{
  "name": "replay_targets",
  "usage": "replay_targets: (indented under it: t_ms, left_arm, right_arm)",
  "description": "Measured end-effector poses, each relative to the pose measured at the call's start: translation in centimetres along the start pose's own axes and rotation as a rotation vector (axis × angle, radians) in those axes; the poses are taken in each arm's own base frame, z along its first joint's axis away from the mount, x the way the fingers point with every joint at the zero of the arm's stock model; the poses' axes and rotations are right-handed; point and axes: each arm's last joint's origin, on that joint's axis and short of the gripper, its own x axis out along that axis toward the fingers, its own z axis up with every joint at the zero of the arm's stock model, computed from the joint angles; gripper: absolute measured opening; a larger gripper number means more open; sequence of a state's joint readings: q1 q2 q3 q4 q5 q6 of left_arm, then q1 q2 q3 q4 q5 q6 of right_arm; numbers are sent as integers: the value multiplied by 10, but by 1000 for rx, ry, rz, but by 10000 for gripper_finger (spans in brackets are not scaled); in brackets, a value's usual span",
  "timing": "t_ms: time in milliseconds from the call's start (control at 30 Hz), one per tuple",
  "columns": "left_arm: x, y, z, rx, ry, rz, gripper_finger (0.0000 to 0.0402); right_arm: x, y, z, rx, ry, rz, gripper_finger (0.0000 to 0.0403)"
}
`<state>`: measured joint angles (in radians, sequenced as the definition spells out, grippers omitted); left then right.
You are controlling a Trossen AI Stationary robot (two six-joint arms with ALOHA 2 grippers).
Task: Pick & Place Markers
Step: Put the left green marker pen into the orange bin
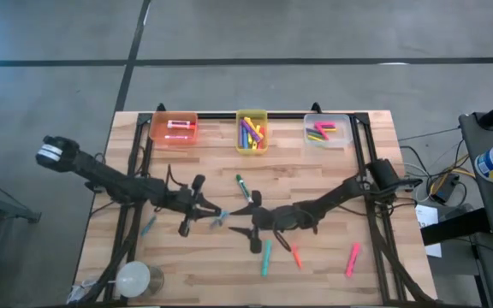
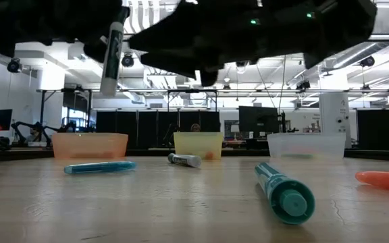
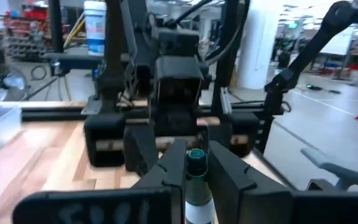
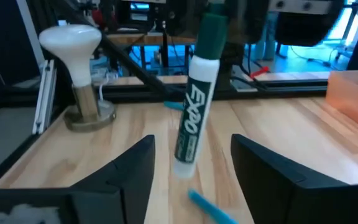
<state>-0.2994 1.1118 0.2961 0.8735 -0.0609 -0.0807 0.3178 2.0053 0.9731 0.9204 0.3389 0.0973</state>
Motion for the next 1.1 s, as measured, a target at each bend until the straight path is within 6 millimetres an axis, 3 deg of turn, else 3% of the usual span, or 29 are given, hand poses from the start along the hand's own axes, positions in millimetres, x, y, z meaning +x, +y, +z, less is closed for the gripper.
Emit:
replay_targets:
  t_ms: [200,400,567,900,1100]
  left_arm:
    - [4,3,9,25,-28,-22,41]
    - [5,3,9,39,-30,-25,41]
    - [4,3,10,49,-34,-25,41]
    - [4,4,9,35,-34,30,59]
    - [4,6,10,37,-40,96,98]
  right_arm:
    - [21,3,7,18,-38,-8,210]
    - [30,2,14,-1,-56,-18,201]
    - [32,2,15,-9,-46,-21,167]
    - [32,0,12,-38,-29,-37,59]
    - [22,-5,12,-93,-19,-116,57]
